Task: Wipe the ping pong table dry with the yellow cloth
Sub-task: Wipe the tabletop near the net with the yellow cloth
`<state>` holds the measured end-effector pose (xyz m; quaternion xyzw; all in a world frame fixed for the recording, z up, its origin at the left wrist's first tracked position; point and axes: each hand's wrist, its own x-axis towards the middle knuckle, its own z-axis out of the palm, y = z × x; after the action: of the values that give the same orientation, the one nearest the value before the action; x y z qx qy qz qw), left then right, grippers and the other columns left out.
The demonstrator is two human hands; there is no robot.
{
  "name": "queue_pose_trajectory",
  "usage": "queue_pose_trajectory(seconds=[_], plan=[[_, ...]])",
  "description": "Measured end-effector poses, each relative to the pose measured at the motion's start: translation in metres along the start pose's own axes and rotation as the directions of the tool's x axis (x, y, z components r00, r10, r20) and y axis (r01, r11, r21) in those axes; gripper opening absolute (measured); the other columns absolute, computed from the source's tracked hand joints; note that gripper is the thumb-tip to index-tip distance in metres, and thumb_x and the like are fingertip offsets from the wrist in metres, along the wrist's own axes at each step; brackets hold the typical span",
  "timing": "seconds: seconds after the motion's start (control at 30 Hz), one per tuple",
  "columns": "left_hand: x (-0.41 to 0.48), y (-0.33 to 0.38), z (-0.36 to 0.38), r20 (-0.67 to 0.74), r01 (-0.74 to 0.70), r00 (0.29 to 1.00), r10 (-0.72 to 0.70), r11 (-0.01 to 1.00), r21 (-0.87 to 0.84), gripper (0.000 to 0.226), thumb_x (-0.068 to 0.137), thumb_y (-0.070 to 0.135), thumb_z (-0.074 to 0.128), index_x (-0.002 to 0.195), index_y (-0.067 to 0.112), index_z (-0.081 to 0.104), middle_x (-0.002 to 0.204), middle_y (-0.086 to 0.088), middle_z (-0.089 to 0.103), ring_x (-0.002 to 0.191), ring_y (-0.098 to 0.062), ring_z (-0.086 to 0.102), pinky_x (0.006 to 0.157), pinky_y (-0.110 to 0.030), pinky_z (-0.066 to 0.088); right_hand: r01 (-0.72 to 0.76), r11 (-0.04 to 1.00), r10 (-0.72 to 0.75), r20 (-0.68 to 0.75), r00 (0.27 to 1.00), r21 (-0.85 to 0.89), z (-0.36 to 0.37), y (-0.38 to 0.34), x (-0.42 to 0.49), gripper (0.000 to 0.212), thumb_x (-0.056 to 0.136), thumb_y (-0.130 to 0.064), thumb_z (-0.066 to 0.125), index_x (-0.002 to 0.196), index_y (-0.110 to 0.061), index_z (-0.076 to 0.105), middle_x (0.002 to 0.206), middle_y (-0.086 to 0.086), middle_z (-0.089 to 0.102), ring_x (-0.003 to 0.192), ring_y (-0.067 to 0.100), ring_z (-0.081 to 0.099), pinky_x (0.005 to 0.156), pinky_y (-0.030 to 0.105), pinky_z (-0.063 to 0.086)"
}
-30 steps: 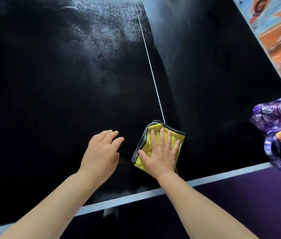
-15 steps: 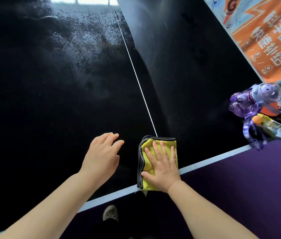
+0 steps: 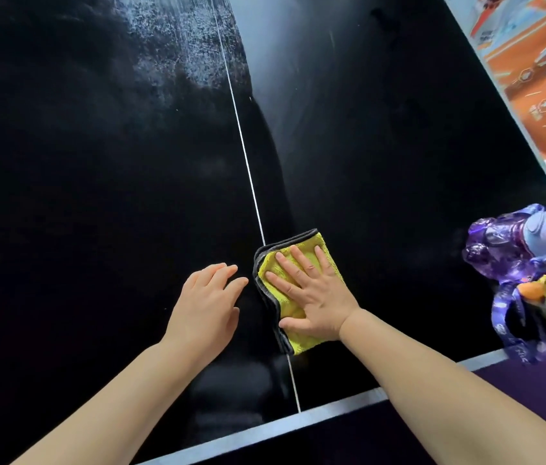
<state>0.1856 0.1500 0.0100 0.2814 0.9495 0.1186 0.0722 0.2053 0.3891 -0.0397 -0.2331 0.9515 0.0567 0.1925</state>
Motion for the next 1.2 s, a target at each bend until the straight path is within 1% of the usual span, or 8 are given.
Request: queue_pose_trajectory(seconds=[0.1, 0.27, 0.4, 0.57, 0.77, 1.03, 1.1, 1.2], plan=[[0.039, 0.007, 0.006, -0.007, 0.048, 0.999, -0.048, 0.999, -0.01, 0.059, 0.053, 0.013, 0.087, 0.11, 0.011, 0.069, 0.114, -0.011, 0.065, 0.11, -0.031, 0.06, 0.09, -0.045, 0.048, 0.056, 0.998, -0.057, -0.017, 0.998, -0.04, -0.014, 0.039, 0.036, 0.082, 0.084, -0.08, 0.008, 0.15, -0.038, -0.018, 0.162, 0.0, -0.021, 0.147, 0.029, -0.025, 0.117, 0.059, -0.011], [0.092, 0.011, 0.007, -0.079, 0.151, 0.985, -0.152, 0.988, -0.024, 0.059, 0.053, 0.011, 0.086, 0.109, 0.009, 0.069, 0.113, -0.011, 0.066, 0.109, -0.032, 0.06, 0.09, -0.044, 0.048, 0.028, 0.999, -0.031, -0.075, 0.997, -0.028, -0.04, 0.095, 0.1, 0.08, 0.086, -0.079, 0.011, 0.149, -0.039, -0.021, 0.159, -0.002, -0.025, 0.148, 0.027, -0.024, 0.117, 0.057, -0.013], [0.11, 0.012, 0.008, -0.115, 0.219, 0.969, -0.22, 0.975, -0.018, 0.056, 0.055, 0.012, 0.084, 0.109, 0.009, 0.069, 0.114, -0.011, 0.066, 0.109, -0.032, 0.06, 0.091, -0.043, 0.047, -0.103, 0.994, 0.105, -0.103, 0.989, 0.021, -0.059, 0.12, 0.146, 0.08, 0.086, -0.079, 0.007, 0.152, -0.039, -0.017, 0.163, -0.002, -0.018, 0.149, 0.027, -0.022, 0.117, 0.057, -0.012], [0.11, 0.017, 0.007, -0.122, 0.275, 0.954, -0.274, 0.961, -0.005, 0.054, 0.058, 0.012, 0.083, 0.11, 0.009, 0.068, 0.115, -0.011, 0.065, 0.111, -0.032, 0.059, 0.091, -0.044, 0.046, -0.296, 0.949, 0.306, -0.09, 0.948, 0.111, -0.07, 0.125, 0.169, 0.082, 0.086, -0.078, 0.005, 0.153, -0.037, -0.016, 0.164, -0.001, -0.018, 0.149, 0.029, -0.02, 0.116, 0.062, -0.009], [0.083, 0.027, 0.005, -0.097, 0.26, 0.962, -0.257, 0.966, 0.017, 0.055, 0.058, 0.014, 0.084, 0.11, 0.01, 0.068, 0.115, -0.011, 0.065, 0.111, -0.031, 0.059, 0.091, -0.043, 0.047, -0.504, 0.826, 0.53, -0.045, 0.847, 0.253, -0.056, 0.093, 0.131, 0.085, 0.088, -0.077, 0.013, 0.155, -0.031, -0.012, 0.163, 0.006, -0.017, 0.148, 0.034, -0.019, 0.114, 0.065, -0.007], [0.034, 0.044, 0.0, -0.103, 0.141, 0.985, -0.141, 0.99, -0.005, 0.056, 0.058, 0.013, 0.084, 0.112, 0.009, 0.067, 0.116, -0.012, 0.064, 0.112, -0.032, 0.058, 0.093, -0.043, 0.046, -0.612, 0.739, 0.627, 0.045, 0.778, 0.281, -0.014, 0.022, 0.023, 0.086, 0.088, -0.075, 0.014, 0.153, -0.029, -0.019, 0.161, 0.008, -0.024, 0.146, 0.034, -0.026, 0.114, 0.064, -0.012], [0.017, 0.045, -0.001, -0.103, 0.106, 0.989, -0.105, 0.994, 0.002, 0.057, 0.058, 0.012, 0.084, 0.112, 0.009, 0.067, 0.117, -0.013, 0.064, 0.113, -0.033, 0.058, 0.092, -0.044, 0.046, -0.632, 0.718, 0.645, 0.065, 0.762, 0.29, -0.006, 0.001, -0.004, 0.086, 0.087, -0.075, 0.011, 0.151, -0.029, -0.022, 0.161, 0.009, -0.026, 0.146, 0.034, -0.027, 0.114, 0.063, -0.013], [-0.007, 0.048, -0.003, -0.103, 0.07, 0.992, -0.069, 0.997, 0.009, 0.057, 0.056, 0.01, 0.085, 0.111, 0.008, 0.068, 0.116, -0.014, 0.064, 0.113, -0.034, 0.057, 0.091, -0.045, 0.047, -0.67, 0.681, 0.683, 0.072, 0.726, 0.297, 0.008, -0.029, -0.039, 0.087, 0.078, -0.075, -0.003, 0.148, -0.029, -0.025, 0.161, 0.009, -0.024, 0.146, 0.034, -0.025, 0.114, 0.063, -0.014]])
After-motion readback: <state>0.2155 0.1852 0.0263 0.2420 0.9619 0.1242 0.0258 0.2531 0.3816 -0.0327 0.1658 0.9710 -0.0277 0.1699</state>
